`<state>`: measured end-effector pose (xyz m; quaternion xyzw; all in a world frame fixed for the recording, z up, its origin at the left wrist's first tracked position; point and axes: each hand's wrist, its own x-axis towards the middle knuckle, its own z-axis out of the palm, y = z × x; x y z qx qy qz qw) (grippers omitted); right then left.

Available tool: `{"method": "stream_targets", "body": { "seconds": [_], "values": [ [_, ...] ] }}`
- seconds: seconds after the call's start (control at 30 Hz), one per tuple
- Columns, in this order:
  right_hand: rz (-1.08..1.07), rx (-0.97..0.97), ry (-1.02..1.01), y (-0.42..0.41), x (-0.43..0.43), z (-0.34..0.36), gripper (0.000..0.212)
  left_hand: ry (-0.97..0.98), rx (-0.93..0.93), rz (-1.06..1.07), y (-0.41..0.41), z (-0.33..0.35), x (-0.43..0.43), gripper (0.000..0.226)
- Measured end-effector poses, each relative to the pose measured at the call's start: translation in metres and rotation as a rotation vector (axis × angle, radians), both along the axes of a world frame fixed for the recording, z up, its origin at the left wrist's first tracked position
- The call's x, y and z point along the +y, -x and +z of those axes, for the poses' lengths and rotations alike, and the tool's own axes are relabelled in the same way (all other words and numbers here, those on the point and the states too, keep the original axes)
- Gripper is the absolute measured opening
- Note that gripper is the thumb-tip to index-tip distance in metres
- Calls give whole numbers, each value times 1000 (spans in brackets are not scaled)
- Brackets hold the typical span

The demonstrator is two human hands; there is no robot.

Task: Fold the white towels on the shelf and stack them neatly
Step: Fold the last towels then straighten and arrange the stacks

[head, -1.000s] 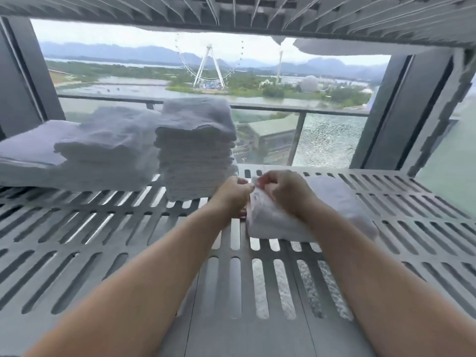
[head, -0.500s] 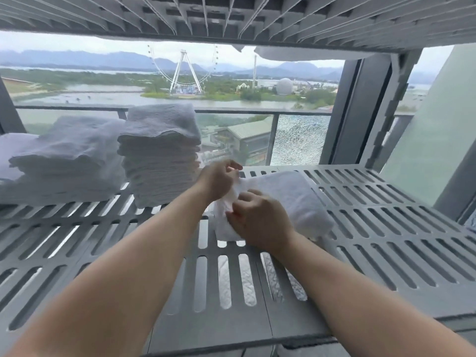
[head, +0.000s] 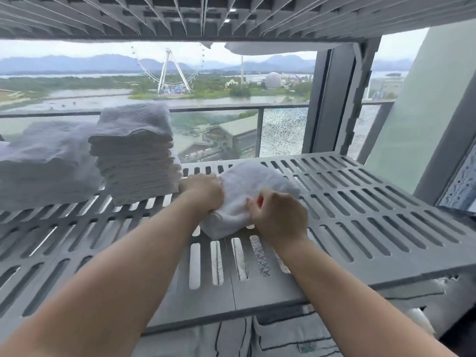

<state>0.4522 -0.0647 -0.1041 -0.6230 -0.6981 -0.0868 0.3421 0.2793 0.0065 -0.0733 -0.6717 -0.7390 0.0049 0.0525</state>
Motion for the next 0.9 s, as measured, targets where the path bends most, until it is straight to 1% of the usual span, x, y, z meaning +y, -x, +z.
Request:
{"method": "stream_targets", "body": {
  "seconds": [0.07,0.13,0.2,0.27,0.37,0.43,0.53,0.6,0.67,0.8,0.9],
  "values": [
    [-40,160,105,-10,1,0,37,31,24,-15,-5,5,-11,53],
    [-59,223,234,-18,2,-2,38,57,22,-67,-6,10,-24,52],
    [-22,315,358,-24,3,-2,45,87,-40,-122,-4,16,-37,49],
    [39,390,388,-23,1,-2,49,101,-133,-150,1,21,-51,47],
    [121,431,262,-11,-9,-3,49,11,-368,-150,12,17,-71,39],
    [197,474,141,0,-15,-3,48,-86,-468,-137,17,8,-86,34],
    [268,509,41,16,-25,1,47,-244,-619,-93,25,-4,-111,30],
    [280,512,1,29,-36,3,47,-345,-640,-54,35,-8,-124,31],
    [294,513,-42,44,-48,8,48,-422,-620,-45,48,-8,-136,31],
    [317,511,-106,81,-68,23,50,-535,-630,-57,84,-3,-159,31],
    [327,554,-144,122,-85,30,50,-613,-648,-45,120,-2,-183,32]
  ]
}}
